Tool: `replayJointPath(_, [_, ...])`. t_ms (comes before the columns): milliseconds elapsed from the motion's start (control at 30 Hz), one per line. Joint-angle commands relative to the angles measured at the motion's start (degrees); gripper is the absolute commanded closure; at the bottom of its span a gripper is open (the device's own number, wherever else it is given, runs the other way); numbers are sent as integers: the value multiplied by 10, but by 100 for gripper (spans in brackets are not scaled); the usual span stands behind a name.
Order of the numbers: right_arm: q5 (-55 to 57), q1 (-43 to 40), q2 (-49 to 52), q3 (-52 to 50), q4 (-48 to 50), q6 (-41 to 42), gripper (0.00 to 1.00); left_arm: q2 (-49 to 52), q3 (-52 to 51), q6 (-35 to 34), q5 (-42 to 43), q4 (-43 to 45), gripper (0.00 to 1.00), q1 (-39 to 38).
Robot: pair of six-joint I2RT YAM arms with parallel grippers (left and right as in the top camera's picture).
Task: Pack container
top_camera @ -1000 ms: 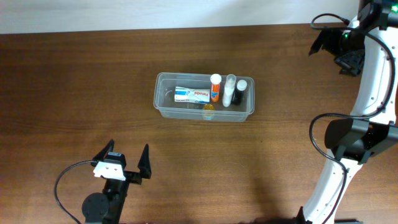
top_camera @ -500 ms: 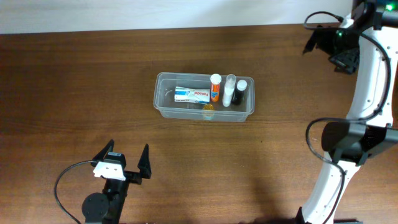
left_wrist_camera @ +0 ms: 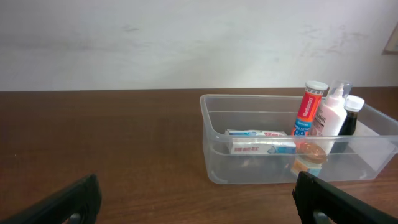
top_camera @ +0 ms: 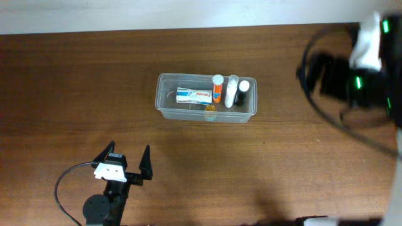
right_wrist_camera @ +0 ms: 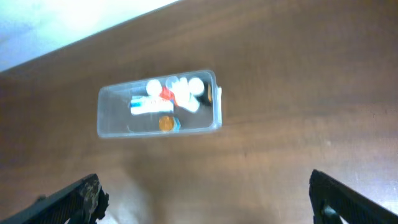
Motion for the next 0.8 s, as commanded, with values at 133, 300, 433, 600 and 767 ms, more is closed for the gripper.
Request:
replayJointPath(133, [71,7,-155,-232,7,1,2,-5,-1,-3,-6,-4,1,3])
replayJointPath(300, [117,7,-256,-333,23,1,2,-5,-1,-3,-6,-4,1,3])
replayJointPath(433, [143,7,-338,-424,113,1,2,-5,-1,-3,-6,-4,1,3])
replayJointPath(600, [119,7,-444,-586,291,1,1,-5,-1,-3,-6,-4,0,3])
replayJointPath(767, [68,7,-549,-775,490,0,2,-5,-1,-3,-6,-4,1,3])
